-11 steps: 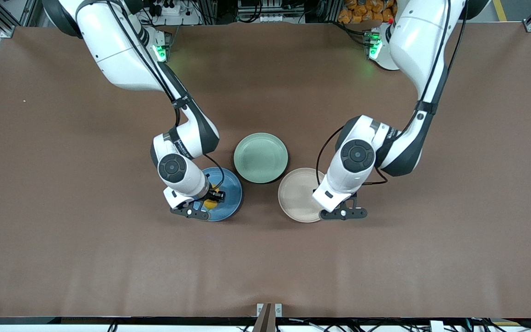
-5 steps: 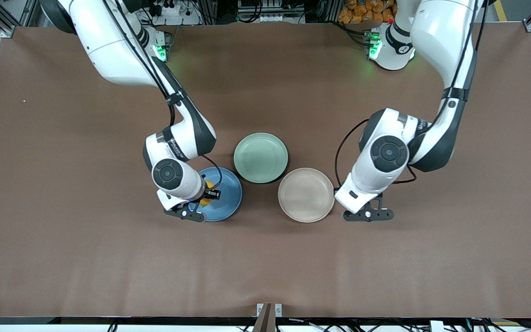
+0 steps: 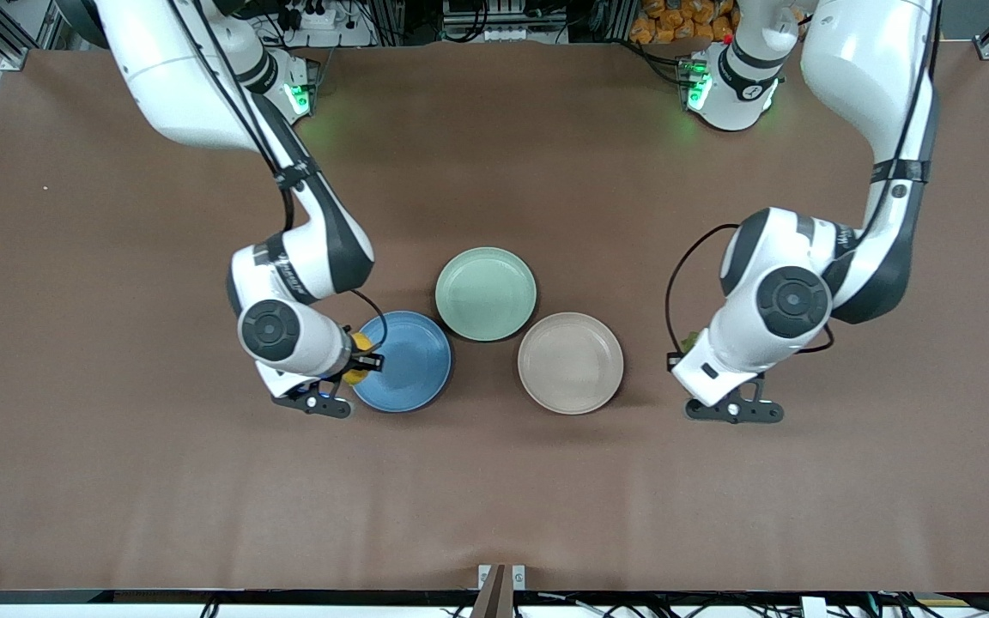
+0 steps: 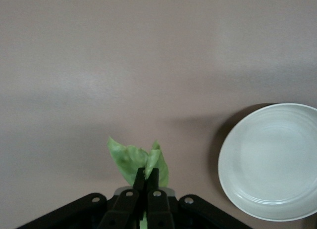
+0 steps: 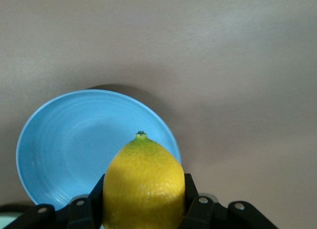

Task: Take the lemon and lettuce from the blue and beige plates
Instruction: 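Lift the lemon with the right gripper while the left gripper lifts lettuce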

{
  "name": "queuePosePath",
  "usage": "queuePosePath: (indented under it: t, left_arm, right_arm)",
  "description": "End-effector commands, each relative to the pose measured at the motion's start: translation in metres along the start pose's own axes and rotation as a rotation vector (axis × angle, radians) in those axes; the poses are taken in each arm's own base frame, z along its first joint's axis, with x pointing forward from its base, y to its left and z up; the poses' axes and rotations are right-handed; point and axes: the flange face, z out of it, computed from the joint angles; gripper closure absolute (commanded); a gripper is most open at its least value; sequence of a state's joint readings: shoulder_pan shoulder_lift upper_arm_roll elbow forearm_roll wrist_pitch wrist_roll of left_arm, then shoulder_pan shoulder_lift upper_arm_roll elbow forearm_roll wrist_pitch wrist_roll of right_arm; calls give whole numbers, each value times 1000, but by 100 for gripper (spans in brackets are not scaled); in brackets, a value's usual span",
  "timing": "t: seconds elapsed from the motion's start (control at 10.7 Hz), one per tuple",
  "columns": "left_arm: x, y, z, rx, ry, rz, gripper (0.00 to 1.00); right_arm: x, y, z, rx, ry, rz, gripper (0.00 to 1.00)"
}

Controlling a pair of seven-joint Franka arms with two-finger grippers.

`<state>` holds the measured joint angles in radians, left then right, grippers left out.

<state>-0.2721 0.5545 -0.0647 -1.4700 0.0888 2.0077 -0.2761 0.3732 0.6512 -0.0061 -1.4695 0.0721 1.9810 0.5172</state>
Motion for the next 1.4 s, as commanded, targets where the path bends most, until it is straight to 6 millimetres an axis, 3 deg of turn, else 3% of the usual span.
queuePosePath:
  t: [0.0,0.28,0.75,1.03,1.31]
  left_arm:
    - [-5,-12,-6,12,-22,44,100]
    - [0,-40,-12,12,-17,79,100]
    - [4,-94,-6,12,-47,173,100]
    - [6,-127,-4,10,-55,223,100]
    - [7,-170,1,5,-63,274,100]
  right_arm:
    - [2,32,-32,-12,-22,-40,64]
    - [12,75,-56,-26,-40,-45,64]
    - [30,138,-71,-37,-34,-122,64]
    - [20,169,-72,-53,-33,-184,64]
    - [9,217,-44,-58,-3,-230,64]
